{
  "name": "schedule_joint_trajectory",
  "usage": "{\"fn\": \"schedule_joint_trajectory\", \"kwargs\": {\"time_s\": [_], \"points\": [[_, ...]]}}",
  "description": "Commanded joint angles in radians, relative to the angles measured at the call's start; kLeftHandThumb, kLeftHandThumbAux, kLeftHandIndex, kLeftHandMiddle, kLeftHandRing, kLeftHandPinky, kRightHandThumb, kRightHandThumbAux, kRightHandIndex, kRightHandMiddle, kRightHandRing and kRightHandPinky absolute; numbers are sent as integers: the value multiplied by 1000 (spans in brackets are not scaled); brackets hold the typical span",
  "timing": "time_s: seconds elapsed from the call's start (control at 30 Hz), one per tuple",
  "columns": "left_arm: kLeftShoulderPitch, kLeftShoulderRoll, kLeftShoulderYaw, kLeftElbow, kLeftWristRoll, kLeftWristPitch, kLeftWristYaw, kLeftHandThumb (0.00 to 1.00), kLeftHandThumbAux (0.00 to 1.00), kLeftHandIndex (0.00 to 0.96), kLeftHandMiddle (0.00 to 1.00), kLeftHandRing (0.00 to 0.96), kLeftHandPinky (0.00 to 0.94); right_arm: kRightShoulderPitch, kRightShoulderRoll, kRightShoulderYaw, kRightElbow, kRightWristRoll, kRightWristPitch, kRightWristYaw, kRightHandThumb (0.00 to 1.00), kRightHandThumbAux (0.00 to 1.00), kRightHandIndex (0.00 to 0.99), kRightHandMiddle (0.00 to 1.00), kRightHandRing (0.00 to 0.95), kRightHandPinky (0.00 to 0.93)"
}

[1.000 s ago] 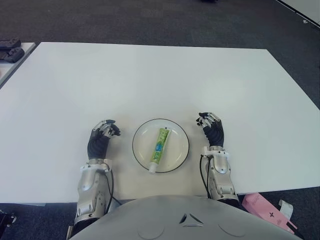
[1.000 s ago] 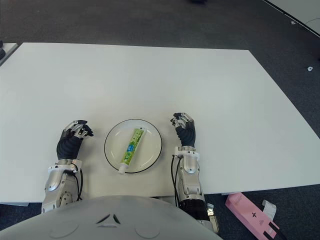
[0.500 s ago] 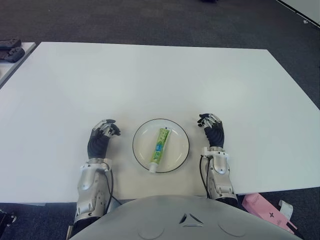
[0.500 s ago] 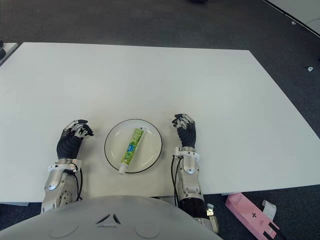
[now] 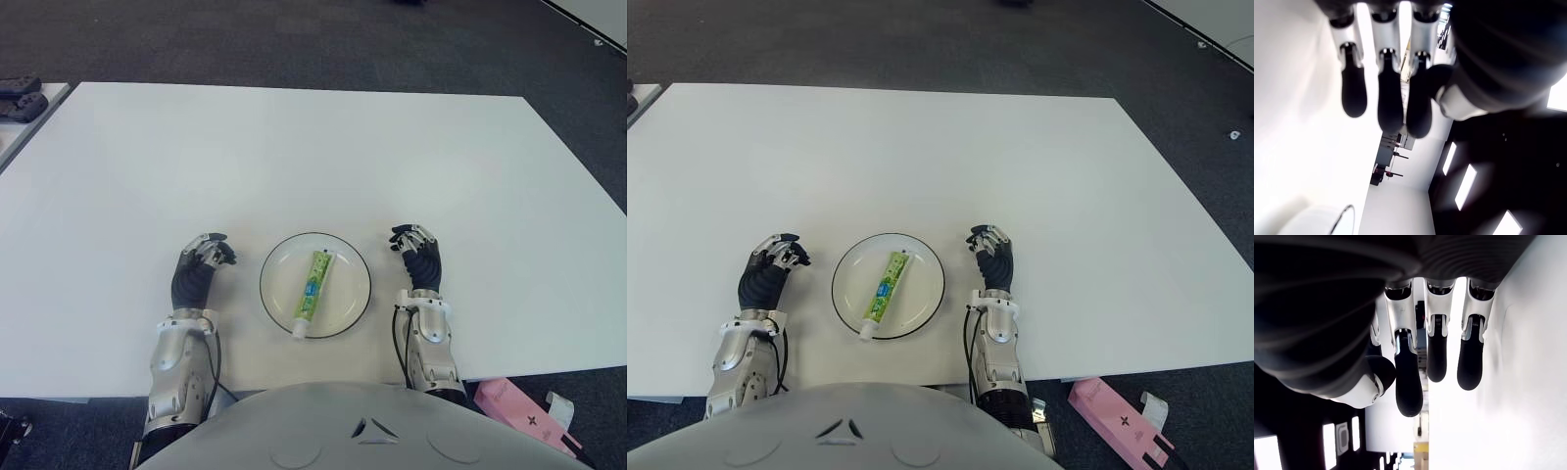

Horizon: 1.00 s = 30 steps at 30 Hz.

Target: Put the toothpaste on the table into the plate.

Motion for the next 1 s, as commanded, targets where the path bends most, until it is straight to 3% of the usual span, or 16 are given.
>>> {"fn": "schedule_joint_trajectory", "kwargs": {"time_s": [0.03, 0.4, 1.0], "points": [[8, 4, -5, 11, 17, 36, 10, 713, 717, 435, 588, 569, 538, 4, 29, -2, 24, 17, -9, 0, 704, 726, 434, 601, 573, 563], [6, 0, -3, 8, 12, 45, 9, 714, 717, 434, 588, 572, 545, 8, 23, 14, 48, 20, -25, 25, 705, 727, 434, 601, 577, 571], [-20, 5, -9, 36, 66, 7, 16, 716, 716, 436, 591, 574, 544, 45, 20, 55, -76, -13, 157, 11, 706, 728, 434, 615, 607, 622]]}}
